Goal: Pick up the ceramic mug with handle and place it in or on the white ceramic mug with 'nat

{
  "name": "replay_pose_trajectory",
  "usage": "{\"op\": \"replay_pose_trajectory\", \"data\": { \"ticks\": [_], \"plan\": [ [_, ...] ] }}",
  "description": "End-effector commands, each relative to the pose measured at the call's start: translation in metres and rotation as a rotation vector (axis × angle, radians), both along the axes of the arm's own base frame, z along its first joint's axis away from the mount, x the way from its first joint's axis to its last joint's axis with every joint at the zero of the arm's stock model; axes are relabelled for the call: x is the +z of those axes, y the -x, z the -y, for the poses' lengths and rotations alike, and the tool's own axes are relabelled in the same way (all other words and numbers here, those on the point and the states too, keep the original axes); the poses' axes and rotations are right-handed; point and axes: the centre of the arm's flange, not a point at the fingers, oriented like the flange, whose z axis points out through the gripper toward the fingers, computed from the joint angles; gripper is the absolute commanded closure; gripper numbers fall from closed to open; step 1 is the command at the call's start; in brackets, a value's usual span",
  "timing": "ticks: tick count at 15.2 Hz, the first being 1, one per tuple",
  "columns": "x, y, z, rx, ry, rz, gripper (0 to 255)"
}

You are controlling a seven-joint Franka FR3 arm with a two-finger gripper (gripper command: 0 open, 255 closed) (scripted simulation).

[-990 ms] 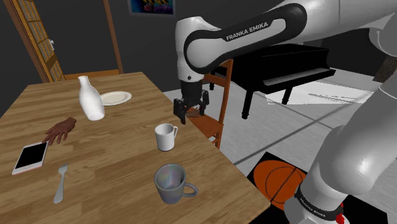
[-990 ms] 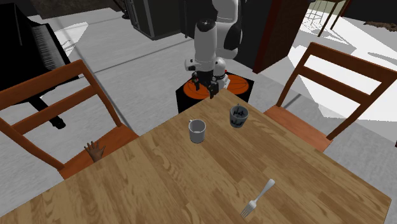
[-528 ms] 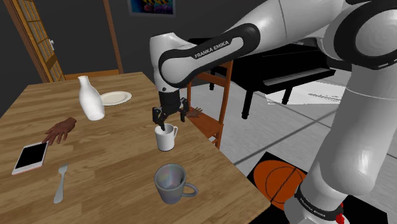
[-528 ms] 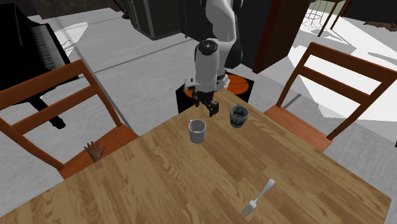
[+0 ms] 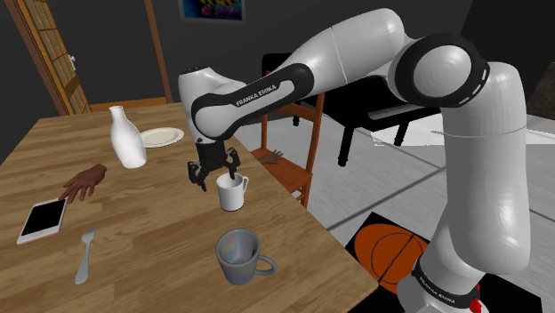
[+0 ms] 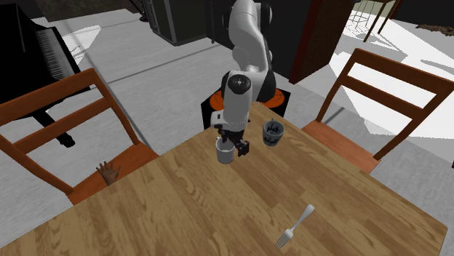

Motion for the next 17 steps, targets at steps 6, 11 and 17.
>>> {"op": "replay_pose_trajectory", "data": {
  "ticks": [6,11,17],
  "plan": [
    [-0.034,-0.001,0.001,-0.002,0.001,0.001,0],
    [-0.034,-0.001,0.001,-0.002,0.001,0.001,0],
    [-0.034,-0.001,0.001,-0.002,0.001,0.001,255]
  ]
}}
